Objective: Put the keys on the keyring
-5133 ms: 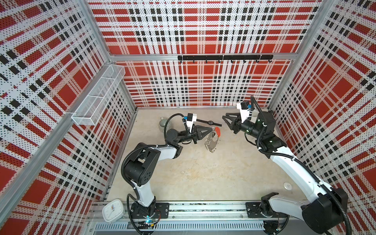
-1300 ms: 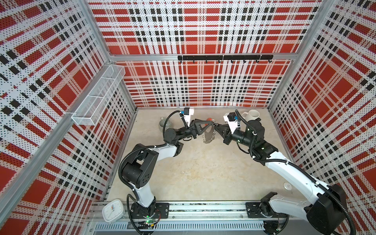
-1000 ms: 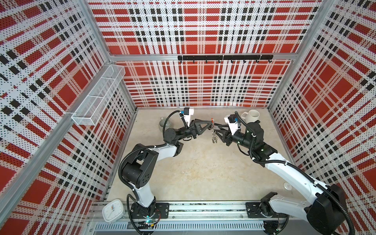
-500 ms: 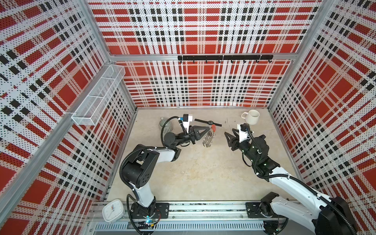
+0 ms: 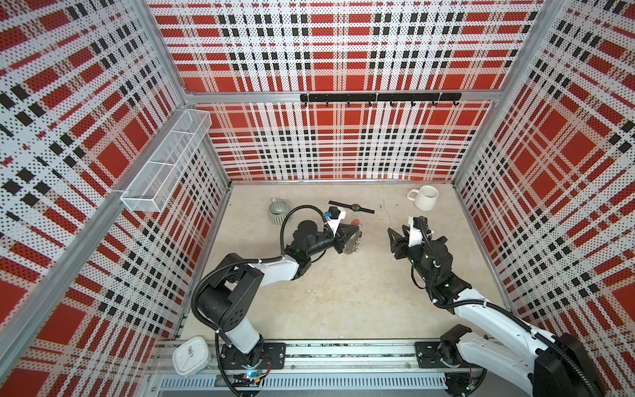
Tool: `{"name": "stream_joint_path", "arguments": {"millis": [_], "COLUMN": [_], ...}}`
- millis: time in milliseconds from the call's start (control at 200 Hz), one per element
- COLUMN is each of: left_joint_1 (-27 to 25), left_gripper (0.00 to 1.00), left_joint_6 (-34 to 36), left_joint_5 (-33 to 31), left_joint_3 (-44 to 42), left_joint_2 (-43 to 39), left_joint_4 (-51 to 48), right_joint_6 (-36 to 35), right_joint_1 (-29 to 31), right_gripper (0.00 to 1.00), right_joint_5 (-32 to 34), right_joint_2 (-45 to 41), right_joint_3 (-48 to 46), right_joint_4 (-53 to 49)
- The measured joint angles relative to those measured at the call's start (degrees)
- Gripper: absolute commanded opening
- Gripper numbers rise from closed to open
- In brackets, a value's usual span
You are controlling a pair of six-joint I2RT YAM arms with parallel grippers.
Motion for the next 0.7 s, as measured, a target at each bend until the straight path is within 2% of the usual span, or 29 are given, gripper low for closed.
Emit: {"name": "stream_joint_path", "arguments": {"millis": [160, 301, 531, 702], "left_joint_1": [-4.0, -7.6, -10.4, -10.1], "left_gripper": [0.07, 0.1, 0.1, 0.19], "left_joint_6": [9.7, 14.4, 15.7, 13.6], "left_joint_5": [-10.1, -17.0, -20.6, -20.5], "left_joint_3": [6.9, 12.3, 19.3, 19.0], "left_joint_2": [2.8, 7.7, 17.6, 18.5], "left_joint_4": [-13.8, -19.6, -25.9, -24.8], "right_joint_6": [1.3, 1.8, 5.6, 7.6], "right_joint_1": [0.0, -0.4, -4.5, -7.7], "right_gripper": [0.57, 0.58, 0.58, 0.59], "right_joint_5": [0.0, 0.9, 1.5, 2.9], "right_joint_2": [1.4, 2.1, 2.3, 0.1], "right_joint_3": [0.0, -0.6, -3.0, -5.4], "right_joint_4": [0.3, 1.4, 0.7, -1.9]}}
